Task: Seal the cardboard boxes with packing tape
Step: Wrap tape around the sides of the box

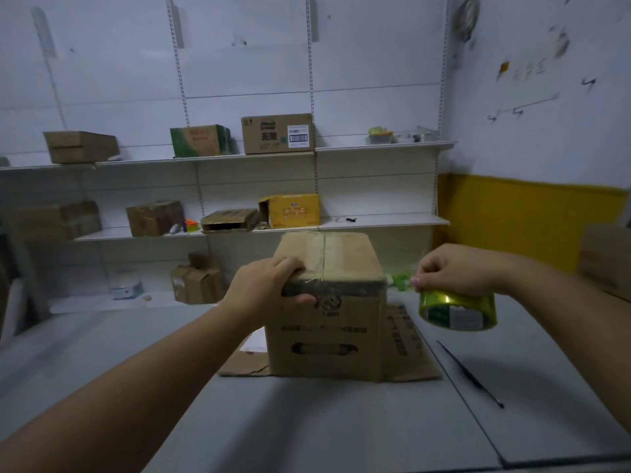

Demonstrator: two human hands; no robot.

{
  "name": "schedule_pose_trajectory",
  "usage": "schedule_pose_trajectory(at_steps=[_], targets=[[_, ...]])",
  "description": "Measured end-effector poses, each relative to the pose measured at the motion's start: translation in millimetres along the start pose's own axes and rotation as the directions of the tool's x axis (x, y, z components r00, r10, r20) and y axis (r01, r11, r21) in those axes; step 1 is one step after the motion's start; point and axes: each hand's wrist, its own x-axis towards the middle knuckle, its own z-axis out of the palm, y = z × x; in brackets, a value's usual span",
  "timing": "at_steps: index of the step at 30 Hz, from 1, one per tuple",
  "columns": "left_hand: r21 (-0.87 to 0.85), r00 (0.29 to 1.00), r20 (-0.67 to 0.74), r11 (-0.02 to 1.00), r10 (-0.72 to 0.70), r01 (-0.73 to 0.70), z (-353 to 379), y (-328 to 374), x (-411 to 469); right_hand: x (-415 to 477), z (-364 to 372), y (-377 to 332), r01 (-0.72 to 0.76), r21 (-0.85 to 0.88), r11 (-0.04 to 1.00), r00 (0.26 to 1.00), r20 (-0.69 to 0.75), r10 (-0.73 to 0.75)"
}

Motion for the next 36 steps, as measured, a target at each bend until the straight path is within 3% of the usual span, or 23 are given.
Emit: schedule_pose_trajectory(at_steps=[6,10,13,18,22,24,26,27,29,31,33,35,36], targets=[[0.121,0.978,-0.167,0.987,0.126,-0.106,12.1,-2.6,-0.8,35.8,24.2,-7.7,0.075,0.072,0.995,0.990,-0.125,-0.065],[0.106,0.974,-0.218,0.993,0.067,-0.045,18.8,3.6,4.2,52.4,49.3,-4.5,0.115,0.159,0.981,0.958,-0.277,-0.068],[0.120,0.978,-0.197,0.992,0.071,-0.047,19.6,8.3,9.0,53.8,51.2,1.3,0.122,0.176,0.977,0.956,-0.284,-0.068],[0.297,0.994,-0.063,0.952,0.092,-0.070,-2.1,22.1,17.3,57.6,50.2,-3.7,0.115,-0.045,0.992,0.934,-0.334,-0.124],[0.163,0.987,0.151,0.983,0.057,-0.081,7.1,76.2,44.1,58.8,53.4,-11.4,0.093,-0.152,0.984,0.912,-0.383,-0.145],[0.180,0.988,0.140,0.980,0.059,-0.084,25.0,84.7,56.2,57.2,55.3,-13.3,0.006,-0.223,0.975,0.909,-0.405,-0.098],[0.188,0.996,0.039,0.978,0.080,-0.086,37.4,81.9,58.4,55.5,60.8,-13.4,-0.111,-0.287,0.951,0.885,-0.464,-0.037],[0.194,0.995,-0.033,0.977,0.096,-0.087,43.3,79.1,58.4,54.7,63.9,-14.1,-0.122,-0.241,0.963,0.860,-0.511,-0.019],[0.185,0.994,-0.054,0.979,0.092,-0.081,45.1,80.0,58.7,54.5,69.0,-17.7,0.011,-0.010,1.000,0.781,-0.624,-0.015],[0.111,1.000,-0.014,0.994,0.023,-0.021,31.3,89.3,58.9,56.5,72.4,-24.9,0.247,0.149,0.958,0.669,-0.741,-0.057],[-0.087,0.996,-0.069,0.995,-0.055,0.049,21.0,87.1,54.7,59.8,74.1,-37.8,0.362,0.125,0.924,0.671,-0.723,-0.165],[-0.490,0.965,-0.135,0.862,-0.227,0.134,5.3,75.1,38.5,64.6,78.8,-47.2,0.364,0.040,0.931,0.716,-0.651,-0.252],[-0.640,0.903,-0.230,0.755,-0.364,0.141,3.9,61.6,28.2,68.0,81.8,-49.1,0.338,-0.017,0.941,0.716,-0.644,-0.269]])
